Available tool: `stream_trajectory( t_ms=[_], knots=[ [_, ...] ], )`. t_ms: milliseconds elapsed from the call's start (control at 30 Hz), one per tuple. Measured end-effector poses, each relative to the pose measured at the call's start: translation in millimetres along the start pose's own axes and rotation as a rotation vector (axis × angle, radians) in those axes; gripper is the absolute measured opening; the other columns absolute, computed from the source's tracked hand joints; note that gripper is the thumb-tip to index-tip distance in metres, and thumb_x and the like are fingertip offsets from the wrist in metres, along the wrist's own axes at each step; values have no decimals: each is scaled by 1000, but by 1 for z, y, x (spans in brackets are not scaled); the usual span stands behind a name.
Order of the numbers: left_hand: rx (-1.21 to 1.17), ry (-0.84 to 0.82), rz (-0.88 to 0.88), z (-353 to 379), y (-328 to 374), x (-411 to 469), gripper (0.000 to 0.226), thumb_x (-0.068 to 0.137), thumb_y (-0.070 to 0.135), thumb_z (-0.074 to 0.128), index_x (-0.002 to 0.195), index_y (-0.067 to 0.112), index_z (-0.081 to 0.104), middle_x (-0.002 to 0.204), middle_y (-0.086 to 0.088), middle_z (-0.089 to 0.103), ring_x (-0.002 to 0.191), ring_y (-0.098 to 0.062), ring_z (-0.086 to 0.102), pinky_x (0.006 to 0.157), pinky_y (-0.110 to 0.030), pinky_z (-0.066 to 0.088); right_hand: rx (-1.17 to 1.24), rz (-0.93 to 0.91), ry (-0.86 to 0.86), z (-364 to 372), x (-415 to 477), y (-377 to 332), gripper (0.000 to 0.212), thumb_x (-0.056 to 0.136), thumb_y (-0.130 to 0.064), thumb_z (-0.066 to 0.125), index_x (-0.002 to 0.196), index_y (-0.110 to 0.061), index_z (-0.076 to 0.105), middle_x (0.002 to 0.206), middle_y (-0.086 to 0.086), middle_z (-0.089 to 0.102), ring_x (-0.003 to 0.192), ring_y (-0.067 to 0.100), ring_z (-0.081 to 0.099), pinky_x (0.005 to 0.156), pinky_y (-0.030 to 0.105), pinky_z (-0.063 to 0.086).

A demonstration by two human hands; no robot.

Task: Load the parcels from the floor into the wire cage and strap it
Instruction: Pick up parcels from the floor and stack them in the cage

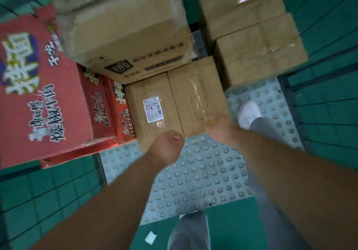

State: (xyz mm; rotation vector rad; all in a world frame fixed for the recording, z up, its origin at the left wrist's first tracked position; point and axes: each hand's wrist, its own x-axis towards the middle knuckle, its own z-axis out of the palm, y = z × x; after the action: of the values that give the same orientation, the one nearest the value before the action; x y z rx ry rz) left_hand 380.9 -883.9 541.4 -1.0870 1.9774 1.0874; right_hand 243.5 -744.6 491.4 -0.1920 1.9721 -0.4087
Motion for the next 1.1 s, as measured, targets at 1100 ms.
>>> stream_trajectory(
  t_ms=[1100],
  knots=[
    [799,-573,792,324,68,-450,19,98,32,54,98,20,68,83,2,67,71,-16,57,65,-27,44,1718,446,746,208,-569,332,25,101,-28,54,118,-13,64,111,6,71,89,19,63,69,29,42]
  ],
)
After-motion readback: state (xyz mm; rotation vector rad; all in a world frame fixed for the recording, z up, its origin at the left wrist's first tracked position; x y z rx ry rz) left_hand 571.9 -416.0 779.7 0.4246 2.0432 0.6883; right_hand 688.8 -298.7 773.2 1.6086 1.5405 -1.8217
